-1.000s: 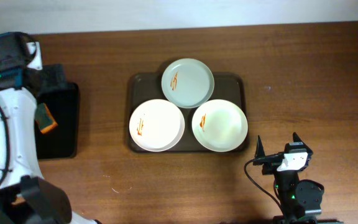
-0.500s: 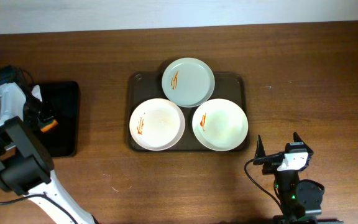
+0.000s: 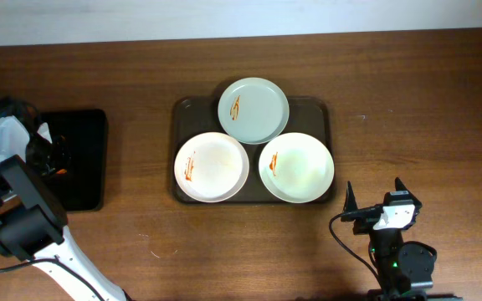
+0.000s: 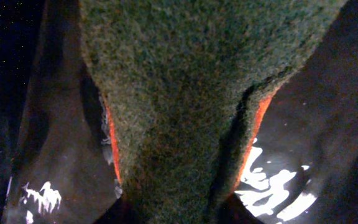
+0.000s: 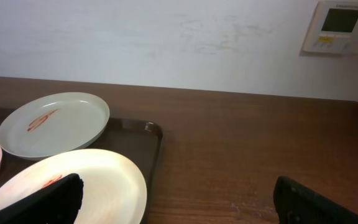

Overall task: Clean dirty plates on tray and stack at the side
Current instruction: 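Grasp the orange-and-green sponge with the left gripper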

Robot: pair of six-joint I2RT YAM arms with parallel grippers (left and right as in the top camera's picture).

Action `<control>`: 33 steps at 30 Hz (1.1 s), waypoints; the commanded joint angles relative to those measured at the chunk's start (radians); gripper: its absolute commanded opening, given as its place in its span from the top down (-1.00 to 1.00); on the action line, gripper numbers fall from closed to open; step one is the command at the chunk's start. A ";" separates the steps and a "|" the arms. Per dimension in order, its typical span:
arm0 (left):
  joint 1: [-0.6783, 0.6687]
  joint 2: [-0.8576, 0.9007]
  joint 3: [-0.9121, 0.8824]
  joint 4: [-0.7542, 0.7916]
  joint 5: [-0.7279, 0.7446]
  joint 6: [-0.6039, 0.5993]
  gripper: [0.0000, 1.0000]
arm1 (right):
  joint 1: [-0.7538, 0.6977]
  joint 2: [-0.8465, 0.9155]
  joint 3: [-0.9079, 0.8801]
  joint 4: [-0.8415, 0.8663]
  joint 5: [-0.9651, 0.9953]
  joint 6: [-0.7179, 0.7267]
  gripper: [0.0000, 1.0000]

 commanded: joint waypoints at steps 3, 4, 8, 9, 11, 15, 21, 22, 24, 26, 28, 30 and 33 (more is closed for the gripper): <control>0.006 0.055 -0.011 -0.026 -0.003 0.005 1.00 | 0.006 -0.007 -0.008 -0.004 0.008 0.000 -0.97; 0.006 0.055 -0.011 -0.057 -0.003 0.005 1.00 | 0.006 -0.007 -0.008 -0.004 0.008 0.000 -0.97; 0.006 0.055 -0.011 -0.236 0.105 0.003 1.00 | 0.006 -0.007 -0.008 -0.004 0.008 0.000 -0.97; 0.006 0.055 -0.011 -0.264 0.106 0.004 0.60 | 0.006 -0.007 -0.008 -0.003 0.008 0.000 -0.97; 0.007 0.055 -0.011 -0.269 0.101 0.008 -0.64 | 0.006 -0.007 -0.008 -0.004 0.008 0.000 -0.97; 0.011 0.055 -0.011 -0.174 0.063 0.008 -0.99 | 0.006 -0.007 -0.008 -0.004 0.008 0.000 -0.97; 0.010 0.055 -0.011 -0.075 0.058 0.008 1.00 | 0.006 -0.007 -0.008 -0.004 0.008 0.000 -0.97; 0.010 0.055 -0.011 -0.066 0.058 0.008 -0.08 | 0.006 -0.007 -0.008 -0.004 0.008 0.000 -0.97; 0.010 0.055 -0.011 -0.040 0.060 0.008 -0.99 | 0.006 -0.007 -0.008 -0.004 0.008 0.000 -0.97; 0.010 0.055 -0.011 -0.012 0.060 0.008 -0.99 | 0.006 -0.007 -0.008 -0.004 0.008 0.000 -0.97; 0.010 0.055 -0.011 0.055 0.060 0.008 -0.99 | 0.006 -0.007 -0.008 -0.004 0.008 0.000 -0.97; 0.010 0.055 -0.011 0.079 0.060 0.008 -0.31 | 0.006 -0.007 -0.008 -0.004 0.008 0.000 -0.97; 0.010 0.055 -0.011 0.075 0.060 0.008 1.00 | 0.006 -0.007 -0.008 -0.004 0.008 0.000 -0.97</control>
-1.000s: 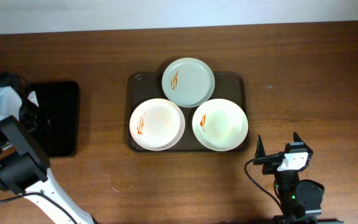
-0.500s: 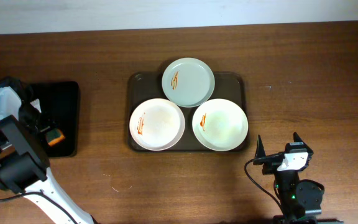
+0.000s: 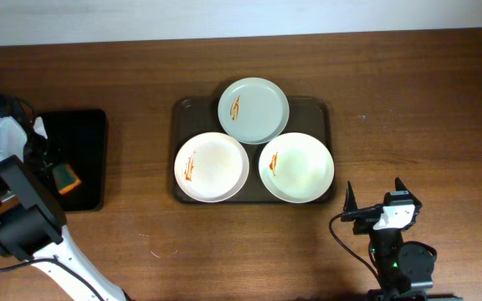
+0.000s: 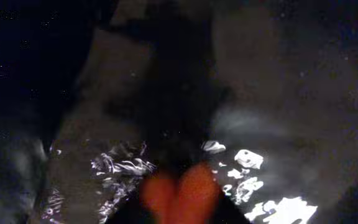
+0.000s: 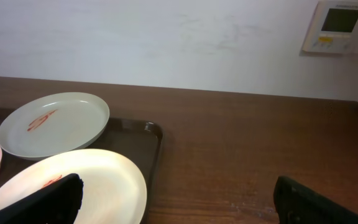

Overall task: Clean dirty plates on tray and stack at the side
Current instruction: 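Grasp the orange-and-green sponge with the left gripper, then lift the sponge and carry it over the pink-white plate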

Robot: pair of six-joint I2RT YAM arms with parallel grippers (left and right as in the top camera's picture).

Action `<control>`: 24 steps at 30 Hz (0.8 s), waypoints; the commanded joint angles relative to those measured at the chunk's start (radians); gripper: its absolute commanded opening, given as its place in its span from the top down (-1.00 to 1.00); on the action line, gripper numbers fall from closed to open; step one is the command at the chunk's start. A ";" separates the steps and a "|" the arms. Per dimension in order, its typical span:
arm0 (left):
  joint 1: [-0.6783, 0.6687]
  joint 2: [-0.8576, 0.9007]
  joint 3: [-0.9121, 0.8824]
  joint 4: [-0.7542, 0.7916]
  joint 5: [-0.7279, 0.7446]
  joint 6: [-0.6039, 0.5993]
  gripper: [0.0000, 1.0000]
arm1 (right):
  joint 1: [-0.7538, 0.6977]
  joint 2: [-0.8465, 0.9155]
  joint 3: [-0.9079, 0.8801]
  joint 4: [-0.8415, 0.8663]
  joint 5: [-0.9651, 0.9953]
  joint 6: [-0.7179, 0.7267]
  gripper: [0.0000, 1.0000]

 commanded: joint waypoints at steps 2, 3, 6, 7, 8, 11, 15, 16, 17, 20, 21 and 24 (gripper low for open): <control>0.001 0.047 -0.022 -0.011 0.037 0.006 0.58 | 0.006 -0.007 -0.008 -0.003 0.008 0.000 -0.97; 0.001 0.047 -0.022 -0.021 0.037 0.006 -0.99 | 0.006 -0.007 -0.008 -0.003 0.008 0.000 -0.97; 0.001 0.047 -0.022 -0.071 0.037 0.006 -0.99 | 0.006 -0.007 -0.008 -0.003 0.008 0.000 -0.97; 0.001 0.047 -0.022 -0.090 0.037 0.006 -0.82 | 0.006 -0.007 -0.008 -0.003 0.008 0.000 -0.97; 0.001 0.047 -0.022 -0.105 0.037 0.006 -0.72 | 0.006 -0.007 -0.008 -0.003 0.008 0.000 -0.97; 0.001 0.047 -0.022 -0.130 0.033 0.006 -0.25 | 0.006 -0.007 -0.008 -0.003 0.008 0.000 -0.97; 0.001 0.047 -0.022 -0.130 0.034 0.006 0.54 | 0.006 -0.007 -0.008 -0.003 0.008 0.000 -0.97; 0.001 0.046 -0.018 -0.137 0.034 0.006 0.82 | 0.006 -0.007 -0.008 -0.003 0.008 0.000 -0.97; 0.001 0.046 0.003 -0.162 0.034 0.006 1.00 | 0.006 -0.007 -0.008 -0.003 0.008 0.000 -0.97; 0.001 0.046 0.273 -0.394 0.050 0.006 1.00 | 0.006 -0.007 -0.008 -0.003 0.008 0.000 -0.97; 0.001 0.046 0.358 -0.446 0.092 0.006 1.00 | 0.006 -0.007 -0.008 -0.003 0.008 0.000 -0.97; 0.001 0.046 0.712 -0.621 0.456 0.006 1.00 | 0.006 -0.007 -0.008 -0.003 0.008 0.000 -0.97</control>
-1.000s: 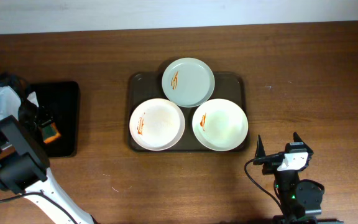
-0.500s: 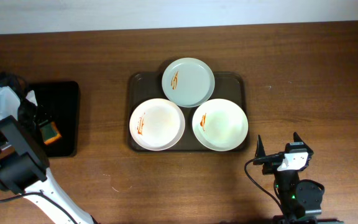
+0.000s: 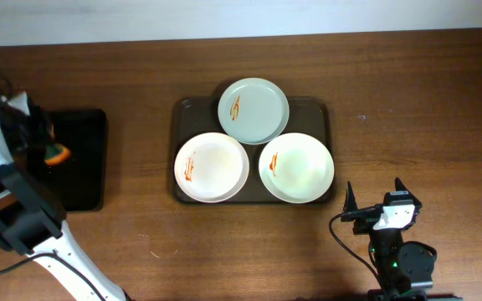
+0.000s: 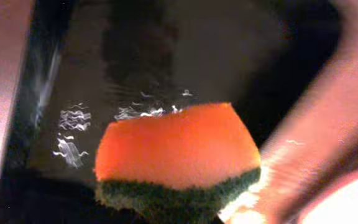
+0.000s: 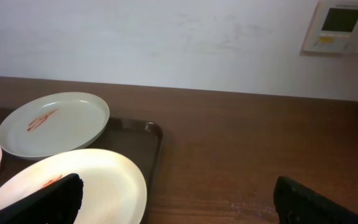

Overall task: Clean dirty plates on tray and stack at the side
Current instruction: 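Lift the sponge and carry it over the pink-white plate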

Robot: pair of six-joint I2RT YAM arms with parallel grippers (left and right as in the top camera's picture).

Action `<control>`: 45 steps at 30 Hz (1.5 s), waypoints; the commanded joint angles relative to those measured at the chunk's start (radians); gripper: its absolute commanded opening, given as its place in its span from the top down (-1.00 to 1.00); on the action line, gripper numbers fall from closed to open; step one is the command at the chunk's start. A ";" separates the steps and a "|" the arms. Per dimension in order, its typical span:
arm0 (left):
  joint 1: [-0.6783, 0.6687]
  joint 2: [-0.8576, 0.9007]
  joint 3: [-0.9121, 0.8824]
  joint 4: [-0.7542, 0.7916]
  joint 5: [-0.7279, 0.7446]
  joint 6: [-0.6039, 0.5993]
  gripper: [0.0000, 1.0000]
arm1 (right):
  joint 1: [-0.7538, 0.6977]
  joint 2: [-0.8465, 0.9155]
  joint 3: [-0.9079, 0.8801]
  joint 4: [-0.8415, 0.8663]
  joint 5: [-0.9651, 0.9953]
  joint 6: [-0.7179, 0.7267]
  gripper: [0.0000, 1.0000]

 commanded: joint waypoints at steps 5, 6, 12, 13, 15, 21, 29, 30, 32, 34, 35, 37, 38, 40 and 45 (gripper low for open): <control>-0.004 -0.010 0.388 -0.128 0.099 0.099 1.00 | 0.006 -0.007 -0.008 -0.004 0.008 0.001 -0.97; -0.006 -0.006 0.307 -0.109 0.053 0.084 1.00 | 0.006 -0.007 -0.008 -0.004 0.008 0.001 -0.97; -0.003 -0.032 0.055 -0.031 0.062 0.085 1.00 | 0.006 -0.007 -0.008 -0.004 0.008 0.001 -0.97; -0.003 -0.044 0.165 -0.072 0.074 0.082 1.00 | 0.006 -0.007 -0.008 -0.004 0.008 0.001 -0.97; -0.004 -0.061 0.369 -0.120 0.115 0.081 1.00 | 0.006 -0.007 -0.008 -0.004 0.008 0.001 -0.97; -0.006 -0.006 0.072 -0.110 0.061 0.089 1.00 | 0.006 -0.007 -0.008 -0.004 0.008 0.000 -0.97; 0.001 -0.160 0.475 -0.204 0.060 0.089 1.00 | 0.006 -0.007 -0.008 -0.004 0.008 0.001 -0.97; 0.001 -0.159 0.462 -0.214 0.045 0.089 1.00 | 0.006 -0.007 -0.008 -0.004 0.008 0.001 -0.97; -0.007 -0.156 0.206 -0.167 -0.003 0.089 1.00 | 0.006 -0.007 -0.008 -0.004 0.008 0.001 -0.97; -0.008 -0.156 -0.054 -0.098 -0.004 0.089 1.00 | 0.006 -0.007 -0.008 -0.004 0.008 0.000 -0.97; -0.005 -0.156 -0.138 -0.072 -0.004 0.089 1.00 | 0.006 -0.007 -0.008 -0.004 0.008 0.000 -0.97; -0.003 -0.203 -0.044 -0.129 0.011 0.089 1.00 | 0.006 -0.007 -0.008 -0.004 0.008 0.001 -0.97; -0.003 -0.255 0.039 -0.152 0.059 0.089 1.00 | 0.006 -0.007 -0.008 -0.004 0.008 0.001 -0.97; -0.003 -0.364 0.187 -0.168 0.177 0.089 1.00 | 0.006 -0.007 -0.008 -0.004 0.008 0.001 -0.97; -0.033 -0.650 0.399 -0.197 0.526 0.035 1.00 | 0.006 -0.007 -0.008 -0.003 0.008 0.001 -0.97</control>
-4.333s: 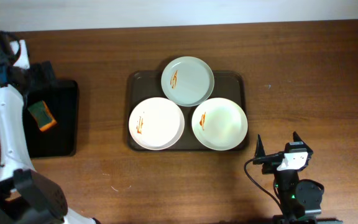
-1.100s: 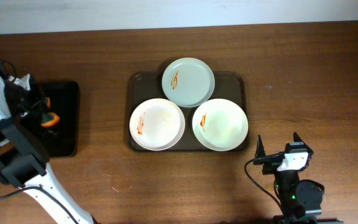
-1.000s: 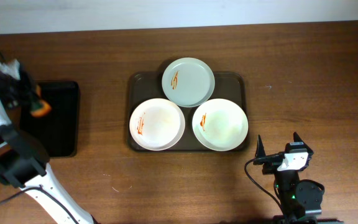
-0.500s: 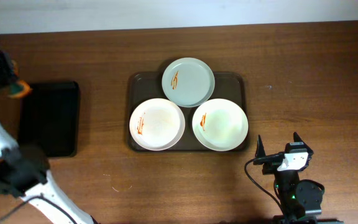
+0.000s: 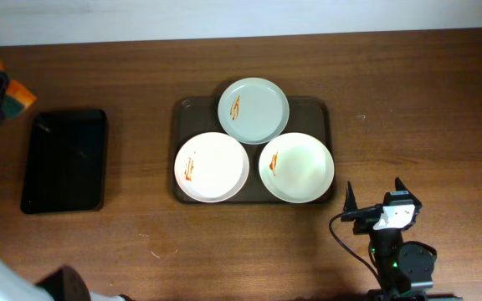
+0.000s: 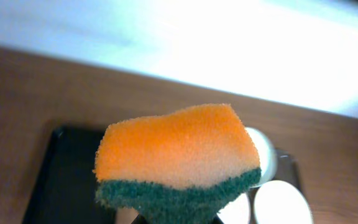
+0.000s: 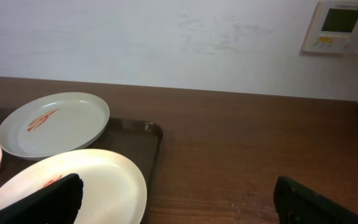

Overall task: Clean dirty plates on tray and stack at the side
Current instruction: 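Lift the sponge and carry it over the pink-white plate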

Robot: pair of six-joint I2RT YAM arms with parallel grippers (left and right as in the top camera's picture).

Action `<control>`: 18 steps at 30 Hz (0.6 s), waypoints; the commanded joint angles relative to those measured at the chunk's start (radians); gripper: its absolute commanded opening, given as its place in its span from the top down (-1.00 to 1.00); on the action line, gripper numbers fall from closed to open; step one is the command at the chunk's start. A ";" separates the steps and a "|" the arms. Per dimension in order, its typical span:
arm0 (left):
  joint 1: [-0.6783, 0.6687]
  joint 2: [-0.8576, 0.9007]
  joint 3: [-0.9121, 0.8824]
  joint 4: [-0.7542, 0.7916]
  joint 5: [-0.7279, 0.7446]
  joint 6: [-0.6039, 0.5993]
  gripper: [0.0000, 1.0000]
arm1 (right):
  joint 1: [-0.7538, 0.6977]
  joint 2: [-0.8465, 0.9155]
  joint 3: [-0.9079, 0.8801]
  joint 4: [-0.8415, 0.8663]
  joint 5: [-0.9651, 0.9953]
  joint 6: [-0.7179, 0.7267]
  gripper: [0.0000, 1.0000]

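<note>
Three dirty plates lie on the brown tray [image 5: 325,109]: a pale green plate [image 5: 253,110] at the back, a white plate [image 5: 212,167] front left and a cream plate [image 5: 296,167] front right, each with red smears. My left gripper is raised at the table's far-left back corner, shut on an orange sponge [image 6: 178,146] with a green scouring side; the sponge hides the fingertips. My right gripper [image 7: 176,205] rests open near the front edge, right of the cream plate [image 7: 73,180], holding nothing.
A black tray [image 5: 64,160] lies on the left of the table, below the held sponge and left of the brown tray. A white wall with a small control panel [image 7: 340,25] runs behind the table. Bare wood lies right of the brown tray.
My left gripper has moved with the sponge from just above the black tray's back left to higher up, at the far-left corner. Its camera now faces across the table toward the plates. The right arm is unmoved.
My left gripper was down in the black tray around the sponge. Then the sponge showed orange at the tray's left side, still low. Then it hung above the tray's back left corner, and now it is held high, clear of the tray. The plates have not moved.
</note>
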 commanded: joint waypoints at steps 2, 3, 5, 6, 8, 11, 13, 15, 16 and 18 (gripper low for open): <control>-0.142 -0.045 -0.045 -0.061 0.198 -0.028 1.00 | 0.006 -0.007 -0.008 -0.004 0.008 0.000 -0.97; -0.219 -0.045 -0.078 -0.061 0.186 -0.026 1.00 | 0.006 -0.007 -0.008 -0.004 0.008 0.001 -0.97; -0.375 -0.043 -0.204 -0.061 0.065 -0.026 1.00 | 0.006 -0.007 -0.008 -0.003 0.008 0.000 -0.97; -0.485 -0.043 -0.360 -0.038 -0.049 -0.023 1.00 | 0.006 -0.007 -0.008 -0.004 0.008 0.001 -0.96; -0.597 -0.043 -0.641 0.088 -0.068 -0.019 1.00 | 0.006 -0.007 -0.008 -0.004 0.008 0.001 -0.97; -0.726 -0.042 -1.059 0.499 -0.068 -0.020 1.00 | 0.006 -0.007 -0.008 -0.004 0.008 0.001 -0.97; -0.772 -0.041 -1.304 0.851 -0.098 -0.070 1.00 | 0.006 -0.007 -0.008 -0.004 0.008 0.001 -0.97; -0.806 -0.028 -1.506 1.173 -0.216 -0.204 1.00 | 0.006 -0.007 -0.008 -0.004 0.008 0.001 -0.97; -0.827 -0.013 -1.568 1.282 -0.229 -0.216 1.00 | 0.006 -0.007 -0.008 -0.004 0.008 0.001 -0.97; -0.886 0.038 -1.612 1.366 -0.277 -0.216 1.00 | 0.006 -0.007 -0.008 -0.004 0.008 0.001 -0.97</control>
